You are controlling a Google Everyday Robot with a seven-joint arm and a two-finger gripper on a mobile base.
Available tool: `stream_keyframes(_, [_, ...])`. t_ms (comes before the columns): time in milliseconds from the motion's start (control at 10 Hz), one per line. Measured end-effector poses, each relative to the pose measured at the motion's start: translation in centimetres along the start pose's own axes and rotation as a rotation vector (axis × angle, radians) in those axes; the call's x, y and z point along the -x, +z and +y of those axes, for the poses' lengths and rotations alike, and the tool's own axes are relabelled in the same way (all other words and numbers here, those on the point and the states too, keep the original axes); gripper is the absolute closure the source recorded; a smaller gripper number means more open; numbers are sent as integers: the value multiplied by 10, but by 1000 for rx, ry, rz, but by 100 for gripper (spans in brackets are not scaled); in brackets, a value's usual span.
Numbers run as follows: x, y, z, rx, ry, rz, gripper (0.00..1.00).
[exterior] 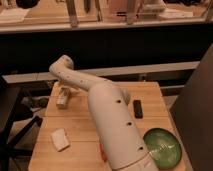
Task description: Place the bottle in the ceramic bowl
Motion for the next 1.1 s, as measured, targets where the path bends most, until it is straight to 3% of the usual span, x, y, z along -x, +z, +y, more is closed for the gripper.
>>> stream_keyframes(200, [4, 0, -2, -16, 1, -17, 22])
stream_keyframes(700, [38, 9, -21, -81, -16, -107, 22])
stream_keyframes(1100, [53, 28, -21, -51, -23, -171, 22])
